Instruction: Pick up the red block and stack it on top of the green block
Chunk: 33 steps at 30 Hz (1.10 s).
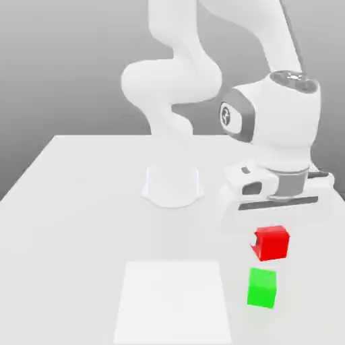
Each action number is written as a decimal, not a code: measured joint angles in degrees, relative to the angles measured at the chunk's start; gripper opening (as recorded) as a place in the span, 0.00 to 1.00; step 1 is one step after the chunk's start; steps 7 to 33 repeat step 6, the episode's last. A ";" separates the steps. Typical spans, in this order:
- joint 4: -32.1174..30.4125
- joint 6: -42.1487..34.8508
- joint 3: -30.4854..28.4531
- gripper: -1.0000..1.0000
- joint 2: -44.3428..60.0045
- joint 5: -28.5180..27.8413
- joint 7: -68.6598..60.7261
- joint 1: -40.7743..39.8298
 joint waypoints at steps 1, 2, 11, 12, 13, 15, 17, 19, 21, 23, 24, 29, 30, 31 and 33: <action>0.14 1.81 -0.53 0.00 1.97 -0.83 0.59 -0.04; 0.26 3.69 -1.03 0.00 4.00 -1.69 1.20 0.17; 0.34 5.12 -1.40 1.00 5.55 -2.33 1.64 0.35; 0.34 5.12 -1.40 1.00 5.55 -2.33 1.64 0.35; 0.34 5.12 -1.40 1.00 5.55 -2.33 1.64 0.35; 0.34 5.12 -1.40 1.00 5.55 -2.33 1.64 0.35; 0.34 5.12 -1.40 1.00 5.55 -2.33 1.64 0.35; 0.34 5.12 -1.40 1.00 5.55 -2.33 1.64 0.35; 0.34 5.12 -1.40 1.00 5.55 -2.33 1.64 0.35; 0.34 5.12 -1.40 1.00 5.55 -2.33 1.64 0.35; 0.34 5.12 -1.40 1.00 5.55 -2.33 1.64 0.35; 0.34 5.12 -1.40 1.00 5.55 -2.33 1.64 0.35; 0.34 5.12 -1.40 1.00 5.55 -2.33 1.64 0.35; 0.34 5.12 -1.40 1.00 5.55 -2.33 1.64 0.35; 0.34 5.12 -1.40 1.00 5.55 -2.33 1.64 0.35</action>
